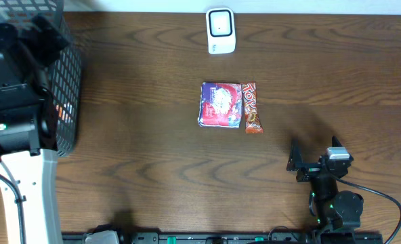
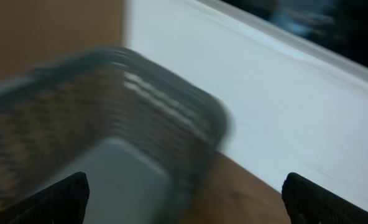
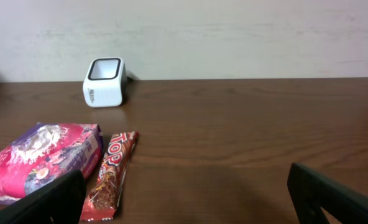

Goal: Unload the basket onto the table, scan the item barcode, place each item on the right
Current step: 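Move the left gripper back into the basket toward the green wipes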

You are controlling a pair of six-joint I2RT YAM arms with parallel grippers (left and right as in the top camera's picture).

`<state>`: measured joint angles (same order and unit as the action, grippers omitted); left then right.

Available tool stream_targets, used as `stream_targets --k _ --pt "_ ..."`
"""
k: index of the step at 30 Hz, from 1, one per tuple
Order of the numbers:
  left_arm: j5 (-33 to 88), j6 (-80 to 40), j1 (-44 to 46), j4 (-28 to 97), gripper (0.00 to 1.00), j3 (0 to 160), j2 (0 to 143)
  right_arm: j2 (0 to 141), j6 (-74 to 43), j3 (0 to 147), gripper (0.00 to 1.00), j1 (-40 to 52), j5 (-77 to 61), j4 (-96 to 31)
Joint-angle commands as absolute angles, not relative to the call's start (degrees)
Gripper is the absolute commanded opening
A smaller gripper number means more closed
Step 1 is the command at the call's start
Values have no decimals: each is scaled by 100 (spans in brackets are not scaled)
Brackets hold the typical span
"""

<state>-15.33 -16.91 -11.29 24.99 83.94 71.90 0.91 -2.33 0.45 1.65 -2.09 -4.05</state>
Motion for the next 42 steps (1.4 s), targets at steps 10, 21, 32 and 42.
stream_targets --k 10,21,32,42 --pt "-2620 -1568 -2696 2810 98 8527 7579 67 -272 34 99 132 -202 -425" --pt "-2620 -1577 -3048 3638 98 8527 8650 67 -272 32 99 132 -202 -425" --pt "-2010 -2322 -3072 3935 98 8527 9413 67 -272 34 99 132 -204 -425" --pt "-1634 -2331 -3114 4228 98 8525 9515 67 -272 34 99 132 -202 -425"
